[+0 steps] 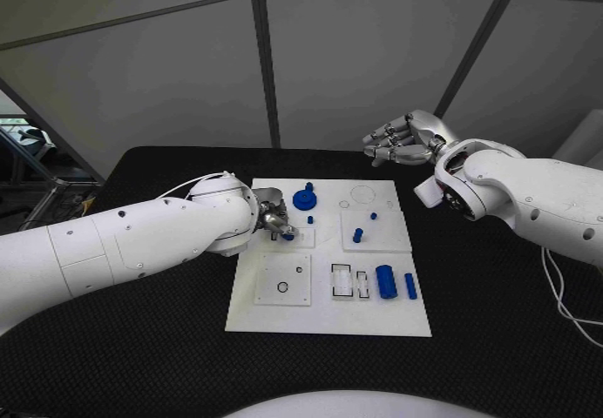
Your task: Assemble the parts on the task board
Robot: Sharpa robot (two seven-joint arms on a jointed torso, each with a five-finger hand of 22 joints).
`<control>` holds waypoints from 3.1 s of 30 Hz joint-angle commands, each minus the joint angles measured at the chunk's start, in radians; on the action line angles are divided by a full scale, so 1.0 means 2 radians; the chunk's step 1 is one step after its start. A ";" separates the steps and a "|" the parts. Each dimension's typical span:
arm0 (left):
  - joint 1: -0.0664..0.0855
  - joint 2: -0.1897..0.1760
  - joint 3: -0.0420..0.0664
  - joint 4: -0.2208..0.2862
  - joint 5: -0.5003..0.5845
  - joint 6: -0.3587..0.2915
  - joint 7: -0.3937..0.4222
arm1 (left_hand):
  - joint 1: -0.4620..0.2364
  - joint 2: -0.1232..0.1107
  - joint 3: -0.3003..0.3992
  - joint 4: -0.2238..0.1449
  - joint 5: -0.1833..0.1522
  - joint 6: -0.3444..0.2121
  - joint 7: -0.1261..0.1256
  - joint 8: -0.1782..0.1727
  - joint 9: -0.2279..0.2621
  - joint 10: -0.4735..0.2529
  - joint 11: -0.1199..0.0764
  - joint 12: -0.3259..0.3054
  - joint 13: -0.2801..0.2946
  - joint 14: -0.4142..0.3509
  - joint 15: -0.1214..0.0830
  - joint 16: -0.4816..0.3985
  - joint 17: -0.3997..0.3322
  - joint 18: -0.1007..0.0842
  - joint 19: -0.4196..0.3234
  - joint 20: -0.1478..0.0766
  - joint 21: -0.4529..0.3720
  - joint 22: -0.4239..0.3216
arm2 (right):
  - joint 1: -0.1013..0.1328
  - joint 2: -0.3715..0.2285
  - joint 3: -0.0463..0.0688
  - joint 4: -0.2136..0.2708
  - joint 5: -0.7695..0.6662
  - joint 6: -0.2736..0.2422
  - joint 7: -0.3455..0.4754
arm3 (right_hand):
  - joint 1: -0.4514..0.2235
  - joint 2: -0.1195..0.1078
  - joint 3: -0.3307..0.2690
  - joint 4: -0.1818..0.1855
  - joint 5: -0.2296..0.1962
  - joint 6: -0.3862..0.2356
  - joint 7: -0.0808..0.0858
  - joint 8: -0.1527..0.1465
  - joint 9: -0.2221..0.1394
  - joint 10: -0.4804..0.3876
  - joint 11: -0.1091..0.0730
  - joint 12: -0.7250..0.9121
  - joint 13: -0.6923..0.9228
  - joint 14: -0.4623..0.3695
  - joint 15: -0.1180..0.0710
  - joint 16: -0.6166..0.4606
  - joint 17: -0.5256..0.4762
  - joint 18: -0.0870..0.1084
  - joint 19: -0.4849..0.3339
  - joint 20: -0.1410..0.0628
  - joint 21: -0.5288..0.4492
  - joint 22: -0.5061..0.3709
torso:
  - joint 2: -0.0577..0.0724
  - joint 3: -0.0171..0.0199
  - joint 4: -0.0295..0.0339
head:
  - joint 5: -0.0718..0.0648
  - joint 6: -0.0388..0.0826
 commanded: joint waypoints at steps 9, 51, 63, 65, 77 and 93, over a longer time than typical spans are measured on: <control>-0.001 0.003 -0.001 -0.006 -0.001 0.015 -0.003 | -0.014 0.005 -0.037 0.015 -0.003 0.009 0.000 -0.004 -0.003 0.005 -0.001 0.007 0.004 0.052 -0.003 0.003 0.131 -0.038 0.010 -0.004 0.003 0.009 | 0.001 0.000 0.000 0.001 0.002 0.004 0.002 | -0.001 -0.002 0.003 0.000 0.004 -0.004 0.000 0.000 0.000 -0.004 0.000 0.002 -0.001 -0.006 0.001 -0.004 -0.001 0.009 0.002 0.003 -0.003 -0.002 | 0.000 0.0001 0.0000 | -0.001 -0.001; -0.001 0.007 0.000 -0.015 -0.001 0.000 -0.002 | -0.048 0.033 -0.203 0.088 -0.003 0.024 -0.005 -0.007 -0.005 0.020 -0.005 0.027 0.024 0.052 -0.006 0.003 0.132 -0.042 0.017 -0.006 0.012 0.029 | 0.001 0.000 0.000 -0.001 0.000 0.010 -0.001 | -0.003 -0.005 0.012 0.001 0.045 -0.005 0.002 0.001 0.001 -0.006 0.002 0.003 -0.004 -0.012 0.003 -0.005 -0.005 0.008 0.000 0.004 -0.009 -0.004 | 0.000 0.0001 0.0001 | -0.002 -0.002; -0.001 0.003 0.000 -0.009 -0.002 0.003 -0.003 | -0.043 0.038 -0.209 0.087 -0.002 0.026 -0.006 -0.006 -0.004 0.021 -0.005 0.028 0.026 0.052 -0.006 0.003 0.132 -0.042 0.018 -0.007 0.014 0.031 | 0.001 0.001 0.000 -0.004 0.000 0.011 -0.001 | -0.004 -0.005 0.012 0.001 0.045 -0.005 0.002 0.001 0.001 -0.006 0.002 0.003 -0.004 -0.013 0.003 -0.005 -0.006 0.008 0.000 0.004 -0.010 -0.004 | -0.001 0.0001 0.0001 | -0.001 -0.003; -0.001 0.003 0.000 -0.008 -0.002 0.003 -0.003 | -0.043 0.038 -0.210 0.087 -0.002 0.026 -0.006 -0.006 -0.004 0.021 -0.005 0.028 0.026 0.052 -0.006 0.003 0.132 -0.042 0.018 -0.007 0.014 0.031 | 0.001 0.001 0.000 -0.004 0.000 0.011 -0.001 | -0.004 -0.005 0.012 0.001 0.045 -0.005 0.002 0.001 0.001 -0.006 0.002 0.003 -0.004 -0.013 0.003 -0.005 -0.006 0.008 0.000 0.004 -0.010 -0.004 | 0.000 0.0002 0.0000 | -0.001 -0.003; -0.001 0.002 0.001 -0.008 -0.002 0.002 -0.003 | -0.040 0.041 -0.213 0.087 -0.002 0.026 -0.006 -0.006 -0.004 0.022 -0.006 0.029 0.026 0.052 -0.007 0.003 0.132 -0.042 0.018 -0.007 0.014 0.032 | 0.001 0.002 0.000 -0.005 0.000 0.012 -0.001 | -0.005 -0.005 0.012 0.001 0.045 -0.005 0.002 0.001 0.001 -0.006 0.002 0.003 -0.004 -0.013 0.003 -0.005 -0.006 0.008 0.000 0.005 -0.010 -0.004 | 0.000 0.0002 0.0004 | -0.001 -0.004; 0.010 -0.019 0.068 -0.006 0.005 0.035 -0.004 | -0.011 0.044 -0.263 0.087 -0.003 -0.009 0.011 -0.039 -0.021 -0.029 0.009 -0.025 -0.045 0.050 0.005 -0.002 0.125 -0.033 0.000 0.001 -0.023 -0.010 | 0.000 0.004 0.000 -0.011 -0.002 0.013 -0.001 | -0.005 -0.005 0.012 0.001 0.045 -0.005 0.002 0.001 0.001 -0.006 0.002 0.003 -0.004 -0.013 0.003 -0.005 -0.006 0.008 0.000 0.005 -0.010 -0.004 | -0.001 0.0002 0.0003 | -0.002 0.000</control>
